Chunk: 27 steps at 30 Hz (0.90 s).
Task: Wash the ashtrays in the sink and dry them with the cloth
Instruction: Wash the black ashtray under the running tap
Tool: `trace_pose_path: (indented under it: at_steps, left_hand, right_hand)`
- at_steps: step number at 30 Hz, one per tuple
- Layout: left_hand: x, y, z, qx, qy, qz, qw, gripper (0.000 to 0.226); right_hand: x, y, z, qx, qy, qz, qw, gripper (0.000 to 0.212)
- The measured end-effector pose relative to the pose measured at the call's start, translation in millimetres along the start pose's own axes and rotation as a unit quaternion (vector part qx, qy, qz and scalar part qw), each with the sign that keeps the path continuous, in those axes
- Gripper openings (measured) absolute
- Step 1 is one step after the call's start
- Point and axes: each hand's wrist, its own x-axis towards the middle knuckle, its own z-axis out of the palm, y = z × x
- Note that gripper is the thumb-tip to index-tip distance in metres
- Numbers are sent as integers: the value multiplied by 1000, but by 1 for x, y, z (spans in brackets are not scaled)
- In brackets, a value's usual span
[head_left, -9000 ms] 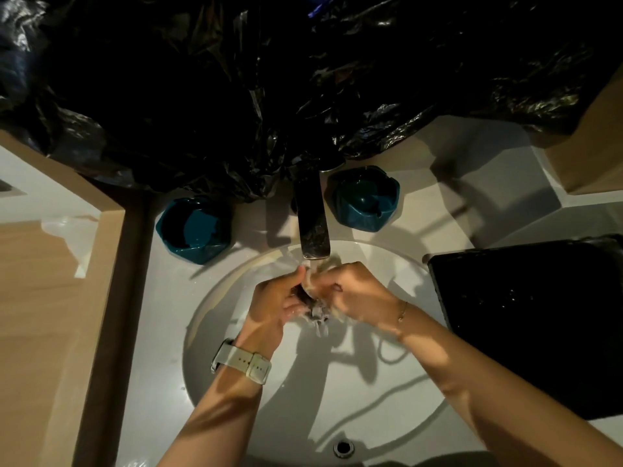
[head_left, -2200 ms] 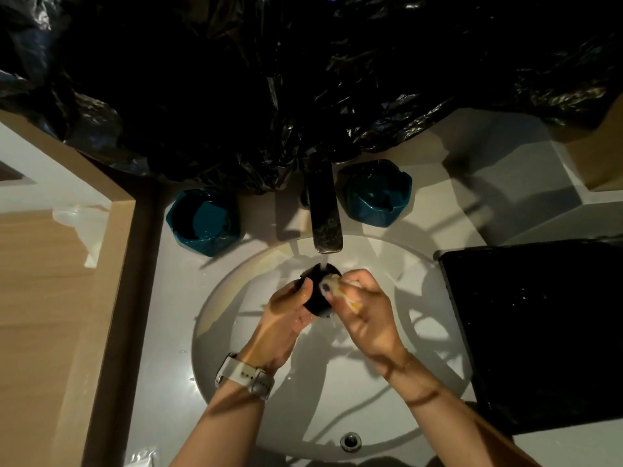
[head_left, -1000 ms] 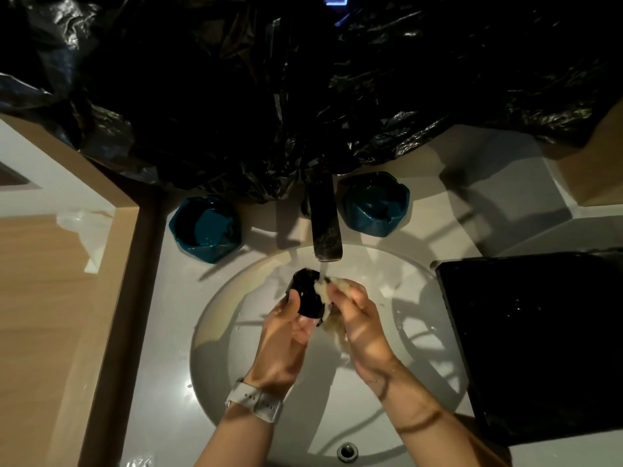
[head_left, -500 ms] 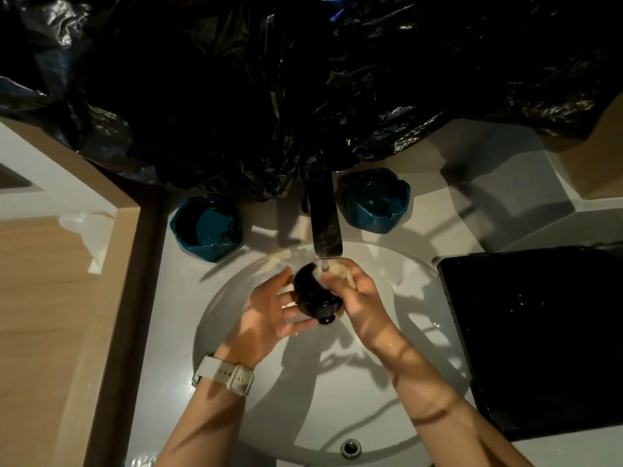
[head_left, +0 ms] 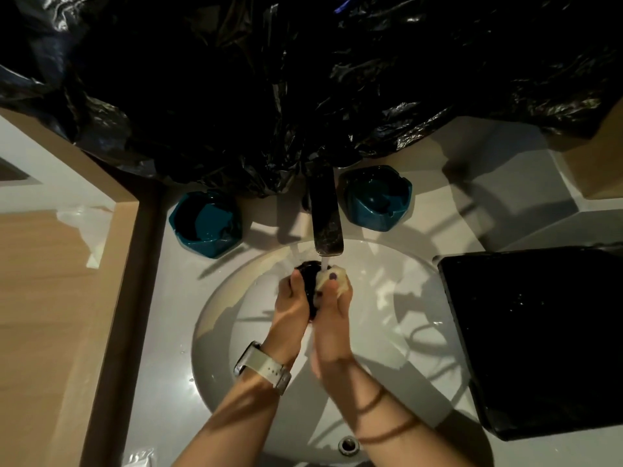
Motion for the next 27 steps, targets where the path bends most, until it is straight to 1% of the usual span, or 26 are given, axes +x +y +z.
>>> trace_pose_path:
  at_steps: [2,3,6,8,10,11,13,14,15,17,20,22,23,24,25,27]
  left_hand:
    - [-5,-1,-5,-60,-35,-49,996,36]
    - [-6,-1,-8,-83,-56,-58,993,34]
    - [-7,6,-16,-139,-90,-88,982,31]
    - [-4,13,-22,-102,-107,-103,984,32]
    - [3,22,-27,-60,-128,-124,982,18]
    - [5,27,-27,-41,-140,-130,981,18]
    - [7,34,-24,14,-137,-118,983,36]
    - [8,33,-21,47,-125,-99,986,46]
    - [7,29,-17,68,-108,-75,989,53]
    - [6,23,-11,64,-71,-35,995,58]
    - [9,20,-1,-11,-8,-41,999,58]
    - [8,17,4,-3,-4,-32,999,56]
    - [7,13,6,-4,-5,-31,999,55]
    - [5,9,7,-11,-4,-37,999,54]
    - [2,5,7,-18,1,-45,999,54]
    - [1,2,6,-25,3,-49,998,54]
  right_hand:
    - [16,-7,-11,-38,-46,23,998,38]
    - [22,-11,-14,-52,-68,30,996,39]
    - [34,-16,-18,-66,-70,64,993,34]
    - [42,-22,-23,-83,-74,62,992,29]
    - [46,-35,-30,-123,-124,48,983,23]
    - [47,-42,-32,-152,-163,42,974,23]
    - [46,-51,-31,-198,-217,24,956,27]
    - [45,-53,-30,-205,-216,9,955,28]
    - [42,-53,-25,-197,-199,-7,960,28]
    - [32,-46,-16,-145,-143,-34,978,29]
    - [1,-18,-1,-76,-80,-67,992,31]
    - [-11,-10,7,-32,-36,-76,996,26]
    - [-12,-12,8,-29,-26,-79,996,23]
    - [-5,-15,5,-33,-32,-84,995,21]
    - [5,-19,2,-47,-39,-80,995,21]
    - [20,-31,-3,-55,-32,-20,998,25]
